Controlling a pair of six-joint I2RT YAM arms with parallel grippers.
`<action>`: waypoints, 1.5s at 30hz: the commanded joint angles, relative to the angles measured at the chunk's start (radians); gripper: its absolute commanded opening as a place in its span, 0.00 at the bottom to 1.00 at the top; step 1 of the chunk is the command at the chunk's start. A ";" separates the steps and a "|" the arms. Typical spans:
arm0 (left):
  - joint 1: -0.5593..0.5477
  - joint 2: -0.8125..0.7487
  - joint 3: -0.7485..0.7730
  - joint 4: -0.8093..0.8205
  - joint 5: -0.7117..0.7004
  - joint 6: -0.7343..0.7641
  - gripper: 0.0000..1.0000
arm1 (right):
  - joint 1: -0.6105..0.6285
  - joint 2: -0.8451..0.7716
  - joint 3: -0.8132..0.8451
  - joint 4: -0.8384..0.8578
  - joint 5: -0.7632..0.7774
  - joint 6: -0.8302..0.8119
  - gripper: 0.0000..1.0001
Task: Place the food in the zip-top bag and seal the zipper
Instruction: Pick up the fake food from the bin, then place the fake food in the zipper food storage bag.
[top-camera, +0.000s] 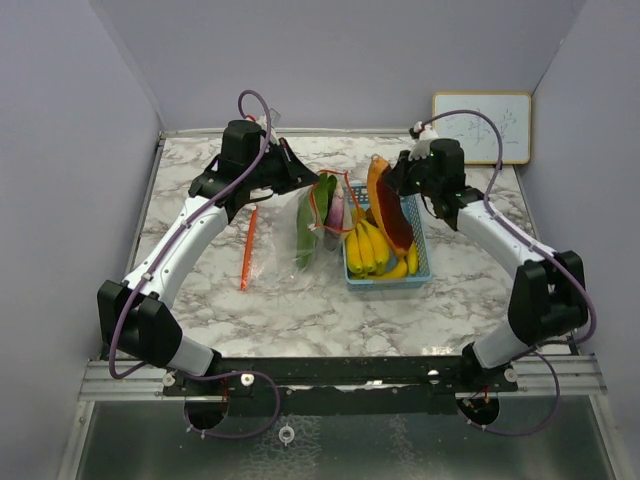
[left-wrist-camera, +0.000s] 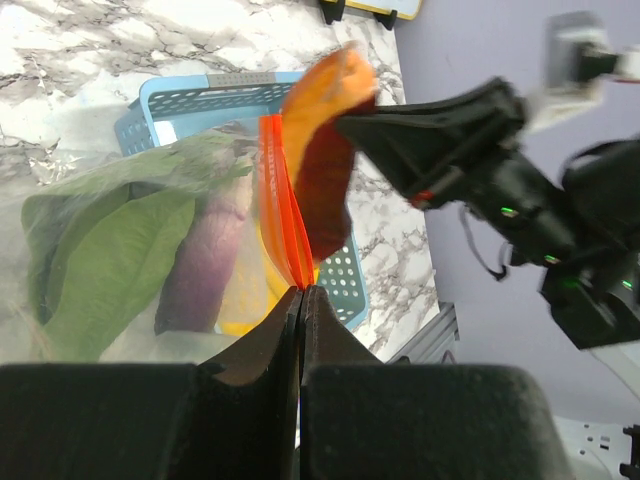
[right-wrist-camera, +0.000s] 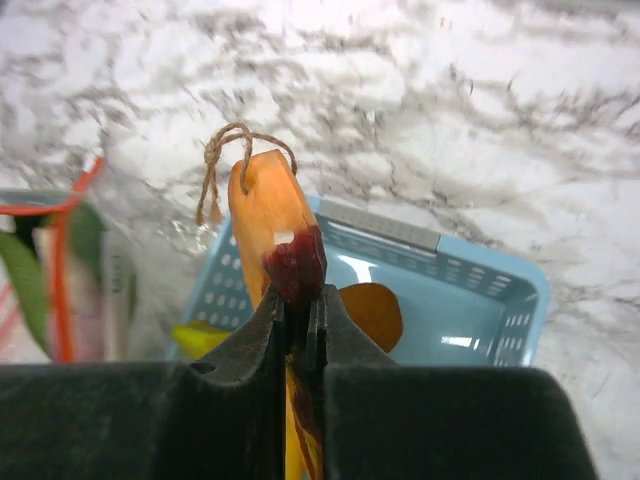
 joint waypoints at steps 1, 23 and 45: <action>0.001 -0.020 0.007 0.013 0.019 0.005 0.00 | 0.001 -0.174 0.022 0.023 0.034 -0.001 0.02; 0.001 -0.009 0.012 0.041 0.081 -0.110 0.00 | 0.179 -0.277 0.077 0.484 0.322 0.334 0.02; 0.001 -0.022 -0.101 0.194 0.099 -0.358 0.00 | 0.435 -0.252 -0.223 0.657 0.708 0.292 0.02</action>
